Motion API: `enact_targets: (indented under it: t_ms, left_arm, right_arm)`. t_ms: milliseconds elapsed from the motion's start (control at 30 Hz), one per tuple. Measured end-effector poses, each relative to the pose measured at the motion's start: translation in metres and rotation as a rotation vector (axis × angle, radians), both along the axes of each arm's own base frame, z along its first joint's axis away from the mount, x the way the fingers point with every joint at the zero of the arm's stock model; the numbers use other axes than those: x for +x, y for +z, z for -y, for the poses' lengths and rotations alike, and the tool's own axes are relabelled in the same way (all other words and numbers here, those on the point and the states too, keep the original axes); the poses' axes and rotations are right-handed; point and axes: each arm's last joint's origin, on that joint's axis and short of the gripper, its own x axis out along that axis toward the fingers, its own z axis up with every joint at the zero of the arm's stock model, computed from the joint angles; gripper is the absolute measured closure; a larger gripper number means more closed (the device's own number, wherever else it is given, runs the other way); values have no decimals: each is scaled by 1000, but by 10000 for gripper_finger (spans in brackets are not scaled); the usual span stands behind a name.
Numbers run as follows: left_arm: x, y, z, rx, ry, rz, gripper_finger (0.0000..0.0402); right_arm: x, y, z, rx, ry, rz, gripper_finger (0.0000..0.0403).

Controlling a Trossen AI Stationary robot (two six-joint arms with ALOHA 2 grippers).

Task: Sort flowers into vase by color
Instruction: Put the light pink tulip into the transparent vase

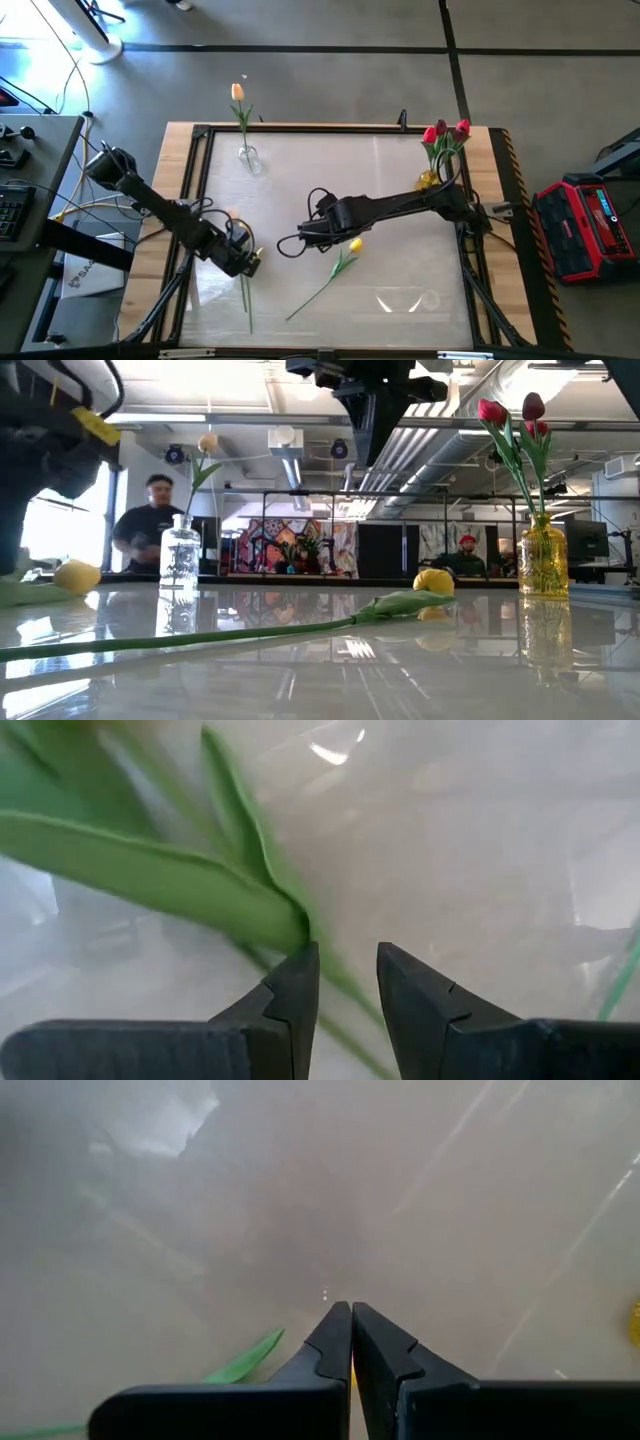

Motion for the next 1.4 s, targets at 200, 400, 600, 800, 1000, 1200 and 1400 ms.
enact_targets:
  t_ms: [200,400,600,800,1000,1200,1400]
  left_arm:
    - [-5,2,13,-48,-2,-35,310]
    - [-8,13,18,15,-3,-82,322]
    - [-6,0,21,58,10,-131,336]
    - [-2,-14,25,92,21,-160,337]
    - [0,-23,26,129,32,-203,337]
    - [1,-27,26,154,35,-210,365]
    - [-3,-21,22,178,49,-186,398]
  right_arm:
    - [-2,0,-11,26,33,-8,403]
    - [5,-1,-15,95,86,49,403]
    - [15,4,-19,135,141,145,403]
    - [10,17,-18,164,176,161,403]
    - [-4,39,-14,149,178,190,403]
    - [-30,88,-5,96,202,345,403]
    - [-54,137,5,-5,366,523,403]
